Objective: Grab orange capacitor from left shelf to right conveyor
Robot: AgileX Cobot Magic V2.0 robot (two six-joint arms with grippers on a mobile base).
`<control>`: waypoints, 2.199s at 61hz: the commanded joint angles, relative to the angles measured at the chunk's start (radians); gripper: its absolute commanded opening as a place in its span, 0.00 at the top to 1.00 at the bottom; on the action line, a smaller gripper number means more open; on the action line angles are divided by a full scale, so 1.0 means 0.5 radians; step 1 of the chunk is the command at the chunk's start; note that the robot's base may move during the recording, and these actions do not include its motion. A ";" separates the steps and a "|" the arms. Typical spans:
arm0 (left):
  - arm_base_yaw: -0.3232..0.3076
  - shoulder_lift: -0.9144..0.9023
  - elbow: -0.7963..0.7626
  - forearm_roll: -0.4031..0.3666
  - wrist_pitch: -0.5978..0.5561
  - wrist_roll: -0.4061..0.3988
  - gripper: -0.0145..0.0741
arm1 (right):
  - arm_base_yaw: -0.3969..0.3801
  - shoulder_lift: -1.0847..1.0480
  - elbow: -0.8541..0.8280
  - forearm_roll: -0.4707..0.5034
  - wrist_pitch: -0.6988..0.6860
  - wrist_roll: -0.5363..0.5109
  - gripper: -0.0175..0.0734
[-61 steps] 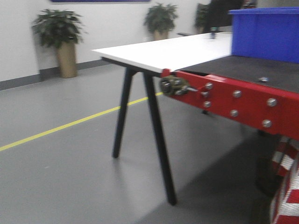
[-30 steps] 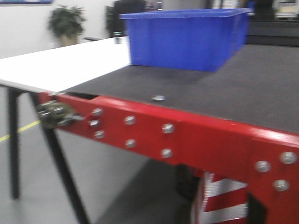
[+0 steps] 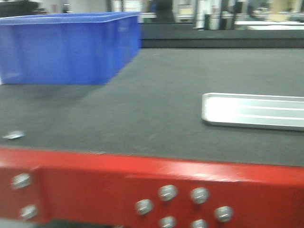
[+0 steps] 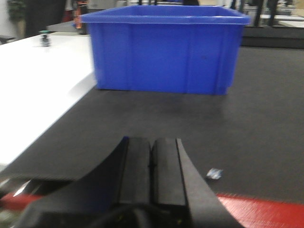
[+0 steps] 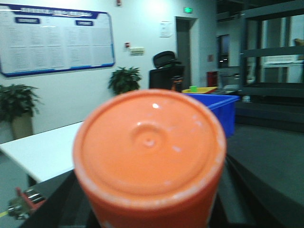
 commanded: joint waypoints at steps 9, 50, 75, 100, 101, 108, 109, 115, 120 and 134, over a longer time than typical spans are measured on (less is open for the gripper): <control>-0.009 -0.019 0.052 -0.012 -0.176 -0.008 0.98 | 0.001 0.027 -0.055 0.004 -0.170 -0.014 0.76; -0.009 -0.019 0.052 -0.012 -0.176 -0.008 0.98 | 0.001 0.027 -0.055 -0.030 -0.214 -0.016 0.76; -0.009 -0.019 0.052 -0.012 -0.176 -0.008 0.98 | 0.001 0.027 -0.055 -0.030 -0.749 -0.016 0.76; -0.009 -0.019 0.052 -0.012 -0.176 -0.008 0.98 | 0.001 0.236 -0.129 -0.028 -0.846 -0.014 0.75; -0.009 -0.019 0.052 -0.012 -0.176 -0.008 0.98 | 0.001 0.276 -0.148 -0.028 -0.821 -0.014 0.75; -0.009 -0.019 0.052 -0.012 -0.176 -0.008 0.98 | 0.001 0.545 -0.258 -0.027 -0.712 -0.014 0.75; -0.009 -0.019 0.052 -0.012 -0.176 -0.008 0.98 | 0.001 0.602 -0.282 -0.027 -0.694 -0.014 0.75; -0.009 -0.019 0.052 -0.012 -0.176 -0.008 0.98 | -0.001 0.885 -0.372 -0.027 -0.660 -0.014 0.75; -0.009 -0.019 0.052 -0.012 -0.176 -0.008 0.98 | -0.034 1.099 -0.418 -0.027 -0.665 -0.014 0.75; -0.009 -0.019 0.052 -0.012 -0.176 -0.008 0.98 | -0.282 1.637 -0.425 0.011 -0.940 -0.014 0.75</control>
